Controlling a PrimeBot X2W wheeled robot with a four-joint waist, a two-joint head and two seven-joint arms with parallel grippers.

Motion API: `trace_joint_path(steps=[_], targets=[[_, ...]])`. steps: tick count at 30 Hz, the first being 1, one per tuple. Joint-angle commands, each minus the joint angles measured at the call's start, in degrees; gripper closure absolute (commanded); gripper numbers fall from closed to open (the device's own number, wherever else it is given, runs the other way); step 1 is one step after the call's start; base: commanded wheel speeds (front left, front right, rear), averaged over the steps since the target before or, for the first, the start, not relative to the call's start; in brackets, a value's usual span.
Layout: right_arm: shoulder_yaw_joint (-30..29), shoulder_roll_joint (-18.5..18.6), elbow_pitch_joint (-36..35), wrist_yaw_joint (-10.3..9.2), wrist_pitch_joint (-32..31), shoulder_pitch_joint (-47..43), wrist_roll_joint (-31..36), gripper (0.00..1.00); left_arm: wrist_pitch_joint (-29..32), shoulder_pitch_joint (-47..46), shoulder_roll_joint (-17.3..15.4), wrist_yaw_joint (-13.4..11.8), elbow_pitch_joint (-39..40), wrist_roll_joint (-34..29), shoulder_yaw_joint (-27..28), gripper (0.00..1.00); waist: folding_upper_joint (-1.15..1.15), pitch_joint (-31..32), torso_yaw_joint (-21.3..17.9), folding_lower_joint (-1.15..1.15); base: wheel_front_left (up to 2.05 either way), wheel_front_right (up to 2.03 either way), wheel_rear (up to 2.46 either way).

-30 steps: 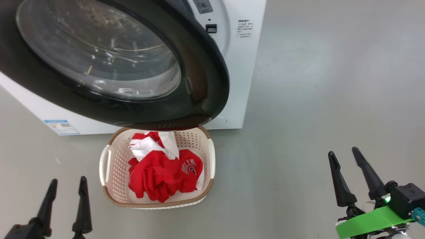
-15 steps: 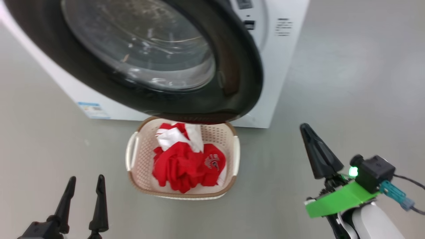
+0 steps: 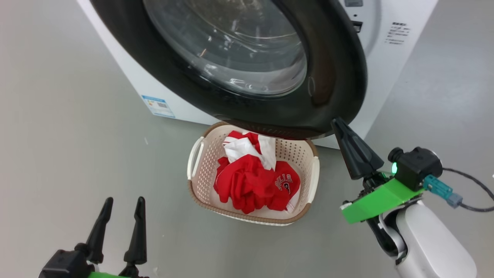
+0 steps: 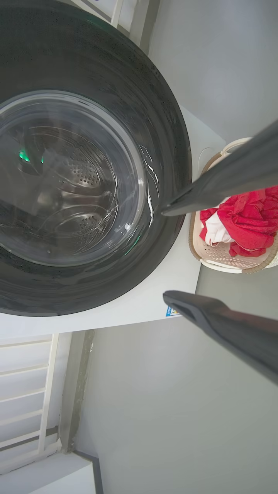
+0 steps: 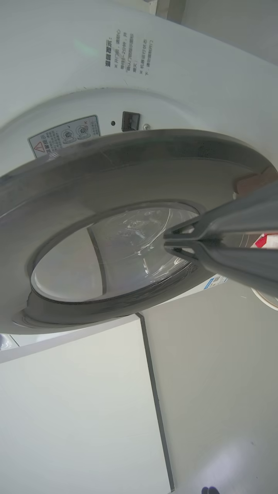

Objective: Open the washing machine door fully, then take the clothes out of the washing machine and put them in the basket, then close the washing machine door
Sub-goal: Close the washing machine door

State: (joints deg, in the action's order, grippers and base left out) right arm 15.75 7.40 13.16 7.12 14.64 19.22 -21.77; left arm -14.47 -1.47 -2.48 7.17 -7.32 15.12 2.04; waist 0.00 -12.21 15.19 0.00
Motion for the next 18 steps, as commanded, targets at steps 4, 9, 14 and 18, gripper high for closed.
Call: trace_joint_path(steps=[4,9,14,18], targets=[[1.1,0.3,1.5,0.36,0.4,4.6,-0.9,1.00,-0.5,-2.2,-0.4,0.3,1.7,1.1,0.9,0.00,0.00,-2.1,2.3,0.00,0.00,0.00,0.00],[-0.4,0.1,2.9,0.36,0.4,6.6,-0.6,1.00,-0.5,-2.8,-0.4,0.3,1.8,1.6,0.2,0.00,0.00,-3.1,2.8,0.00,0.00,0.00,0.00],[-2.7,-0.2,4.1,0.36,0.4,8.5,-0.1,1.00,-0.5,-3.5,-0.4,0.3,2.0,1.9,-0.3,0.00,0.00,-4.4,3.1,0.00,0.00,0.00,0.00],[-3.6,-0.3,4.5,0.36,0.4,10.0,0.0,1.00,-0.5,-4.1,-0.4,0.3,2.5,1.9,-0.6,0.00,0.00,-5.4,3.1,0.00,0.00,0.00,0.00]])
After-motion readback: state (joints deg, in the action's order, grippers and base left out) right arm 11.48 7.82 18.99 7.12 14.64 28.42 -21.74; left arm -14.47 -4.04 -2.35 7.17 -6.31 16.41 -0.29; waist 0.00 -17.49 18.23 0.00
